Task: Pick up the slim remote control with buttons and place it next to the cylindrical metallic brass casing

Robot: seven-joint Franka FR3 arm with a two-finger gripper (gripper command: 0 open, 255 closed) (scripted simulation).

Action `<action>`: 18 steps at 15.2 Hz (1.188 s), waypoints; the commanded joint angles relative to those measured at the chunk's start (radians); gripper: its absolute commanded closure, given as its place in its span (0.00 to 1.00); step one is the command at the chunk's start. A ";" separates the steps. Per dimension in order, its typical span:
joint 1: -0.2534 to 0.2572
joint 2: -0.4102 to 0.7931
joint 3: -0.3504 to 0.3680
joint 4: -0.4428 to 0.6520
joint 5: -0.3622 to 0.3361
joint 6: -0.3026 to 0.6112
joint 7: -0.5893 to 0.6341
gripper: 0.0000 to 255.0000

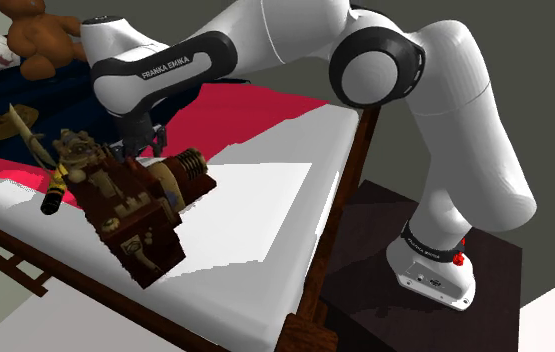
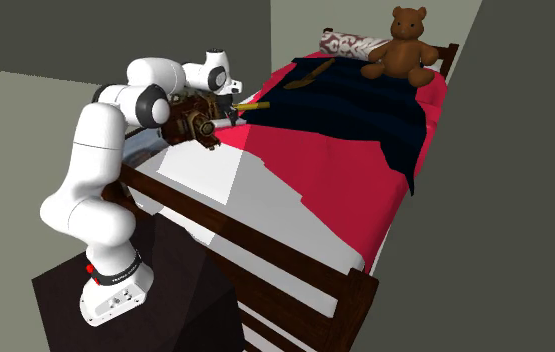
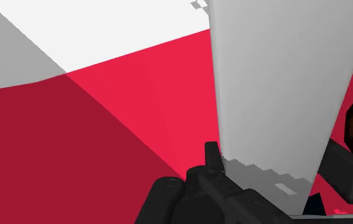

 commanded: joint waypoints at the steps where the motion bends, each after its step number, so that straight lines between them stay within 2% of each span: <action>1: 0.030 0.051 0.020 -0.002 0.004 -0.048 0.008 0.00; 2: 0.021 0.078 0.019 0.045 0.006 -0.067 -0.002 0.00; 3: 0.022 0.033 0.019 -0.054 0.006 -0.013 -0.004 0.00; 4: 0.022 0.055 0.019 -0.004 0.006 -0.042 -0.002 0.00; 6: 0.018 0.043 0.017 -0.021 0.008 -0.038 -0.007 0.00; 10: 0.017 0.010 0.015 0.052 0.007 -0.144 -0.006 0.00; 18: 0.017 0.010 0.015 0.052 0.007 -0.144 -0.006 0.00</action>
